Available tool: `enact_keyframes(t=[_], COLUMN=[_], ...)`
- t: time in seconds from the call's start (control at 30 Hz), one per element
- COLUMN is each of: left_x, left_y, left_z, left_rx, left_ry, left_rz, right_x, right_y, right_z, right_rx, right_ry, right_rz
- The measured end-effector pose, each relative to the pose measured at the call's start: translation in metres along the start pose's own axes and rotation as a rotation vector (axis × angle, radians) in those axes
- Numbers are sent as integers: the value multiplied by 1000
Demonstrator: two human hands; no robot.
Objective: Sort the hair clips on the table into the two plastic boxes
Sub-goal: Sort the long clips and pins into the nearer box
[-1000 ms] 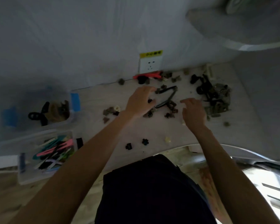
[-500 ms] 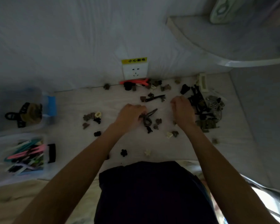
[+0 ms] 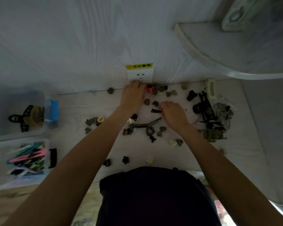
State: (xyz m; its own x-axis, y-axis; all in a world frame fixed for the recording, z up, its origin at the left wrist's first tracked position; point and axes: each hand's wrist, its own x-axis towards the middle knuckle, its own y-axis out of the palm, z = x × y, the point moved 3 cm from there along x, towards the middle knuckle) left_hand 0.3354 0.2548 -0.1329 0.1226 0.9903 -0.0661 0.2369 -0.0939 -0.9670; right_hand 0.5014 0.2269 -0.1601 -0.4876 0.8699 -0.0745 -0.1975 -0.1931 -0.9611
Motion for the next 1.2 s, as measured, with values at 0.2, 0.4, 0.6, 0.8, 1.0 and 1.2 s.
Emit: enact_keyframes(t=[0.2, 0.4, 0.6, 0.8, 1.0, 1.2], left_x=[-16, -35, -53, -87, -123, -140], left_y=[5, 5, 7, -16, -16, -6], left_z=[9, 27, 42, 58, 65, 37], left_rx=[123, 122, 5, -318, -459, -501], left_ry=[36, 62, -12, -197, -324, -359], left_rz=[-63, 35, 20, -203, -129, -22], right_x=[-10, -9, 33, 85, 61, 24], right_y=[-1, -16, -23, -5, 0, -18], right_z=[-7, -3, 21, 45, 43, 57], right_rx=[41, 79, 174, -143, 11, 366], right_ry=[-30, 24, 11, 76, -68, 58], right_rz=[109, 52, 15, 94, 106, 4])
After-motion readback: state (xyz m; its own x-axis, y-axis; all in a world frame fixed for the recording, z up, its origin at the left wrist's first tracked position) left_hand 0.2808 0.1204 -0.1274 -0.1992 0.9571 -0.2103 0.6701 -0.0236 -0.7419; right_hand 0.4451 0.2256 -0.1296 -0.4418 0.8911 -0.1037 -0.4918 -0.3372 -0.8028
